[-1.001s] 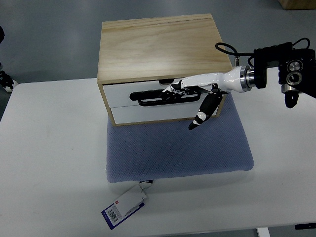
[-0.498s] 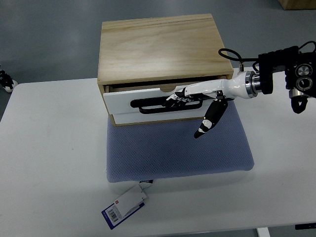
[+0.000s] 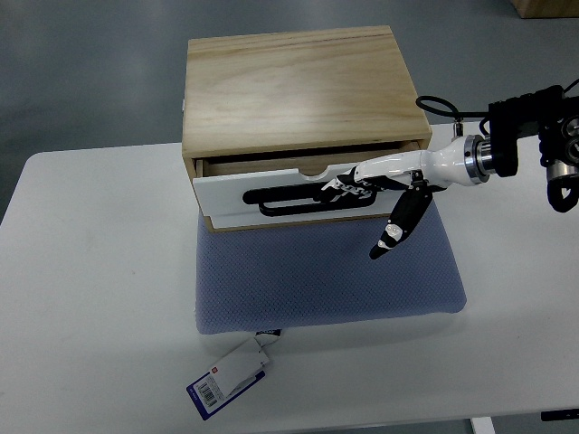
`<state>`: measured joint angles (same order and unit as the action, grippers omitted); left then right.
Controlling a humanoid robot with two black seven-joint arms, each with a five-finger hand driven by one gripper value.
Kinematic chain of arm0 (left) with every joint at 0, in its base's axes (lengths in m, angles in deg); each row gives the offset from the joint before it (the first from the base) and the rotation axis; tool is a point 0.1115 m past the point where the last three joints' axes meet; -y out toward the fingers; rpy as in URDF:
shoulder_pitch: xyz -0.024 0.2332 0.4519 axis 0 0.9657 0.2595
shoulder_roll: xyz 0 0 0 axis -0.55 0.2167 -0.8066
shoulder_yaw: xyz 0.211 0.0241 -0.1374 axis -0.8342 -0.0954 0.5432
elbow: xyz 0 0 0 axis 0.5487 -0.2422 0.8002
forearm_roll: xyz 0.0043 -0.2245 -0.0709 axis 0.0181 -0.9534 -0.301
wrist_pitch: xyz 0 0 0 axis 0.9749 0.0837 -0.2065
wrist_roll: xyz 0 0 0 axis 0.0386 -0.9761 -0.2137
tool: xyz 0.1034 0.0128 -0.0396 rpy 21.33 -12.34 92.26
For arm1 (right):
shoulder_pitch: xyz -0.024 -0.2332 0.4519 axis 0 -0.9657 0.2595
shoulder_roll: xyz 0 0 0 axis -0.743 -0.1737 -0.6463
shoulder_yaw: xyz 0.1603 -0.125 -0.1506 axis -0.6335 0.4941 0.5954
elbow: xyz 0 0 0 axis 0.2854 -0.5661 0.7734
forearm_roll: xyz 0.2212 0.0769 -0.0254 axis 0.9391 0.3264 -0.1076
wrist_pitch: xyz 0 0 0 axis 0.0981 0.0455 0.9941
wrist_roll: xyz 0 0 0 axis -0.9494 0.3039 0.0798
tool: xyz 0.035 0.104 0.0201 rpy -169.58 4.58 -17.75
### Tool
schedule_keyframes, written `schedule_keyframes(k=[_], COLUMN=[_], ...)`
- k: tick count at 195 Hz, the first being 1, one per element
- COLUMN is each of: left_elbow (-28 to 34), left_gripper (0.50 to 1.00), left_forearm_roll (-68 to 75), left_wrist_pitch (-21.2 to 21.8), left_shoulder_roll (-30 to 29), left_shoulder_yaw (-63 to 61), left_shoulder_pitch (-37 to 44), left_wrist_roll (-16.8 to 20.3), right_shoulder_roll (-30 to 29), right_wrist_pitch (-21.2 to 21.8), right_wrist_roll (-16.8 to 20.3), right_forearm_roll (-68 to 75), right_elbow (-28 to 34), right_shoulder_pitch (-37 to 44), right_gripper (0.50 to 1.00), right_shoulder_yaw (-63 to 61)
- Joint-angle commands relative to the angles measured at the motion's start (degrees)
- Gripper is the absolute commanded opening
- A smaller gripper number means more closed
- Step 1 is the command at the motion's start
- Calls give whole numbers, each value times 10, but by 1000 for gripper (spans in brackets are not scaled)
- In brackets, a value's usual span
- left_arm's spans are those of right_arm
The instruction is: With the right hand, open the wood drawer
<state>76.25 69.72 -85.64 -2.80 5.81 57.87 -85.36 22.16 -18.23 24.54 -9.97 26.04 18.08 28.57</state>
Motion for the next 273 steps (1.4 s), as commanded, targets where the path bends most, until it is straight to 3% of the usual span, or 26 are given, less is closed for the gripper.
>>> schedule_keyframes(k=[1, 113, 273], left_elbow=[-1, 0, 0], left_gripper=[1000, 1000, 1000], left_forearm_roll=[0, 0, 0], left_wrist_pitch=[0, 1, 1], left_shoulder_roll=[0, 0, 0], left_shoulder_yaw=[0, 0, 0], left_shoulder_pitch=[0, 0, 0], left_wrist_roll=[0, 0, 0], right_shoulder_roll=[6, 40, 66], right_wrist_pitch=[0, 0, 0], right_wrist_roll=[1, 41, 40], right_forearm_roll=[2, 43, 62], right_elbow=[13, 76, 112], right_shoulder_pitch=[0, 13, 17], right_gripper=[938, 938, 938], right_shoulder_yaw=[0, 12, 13])
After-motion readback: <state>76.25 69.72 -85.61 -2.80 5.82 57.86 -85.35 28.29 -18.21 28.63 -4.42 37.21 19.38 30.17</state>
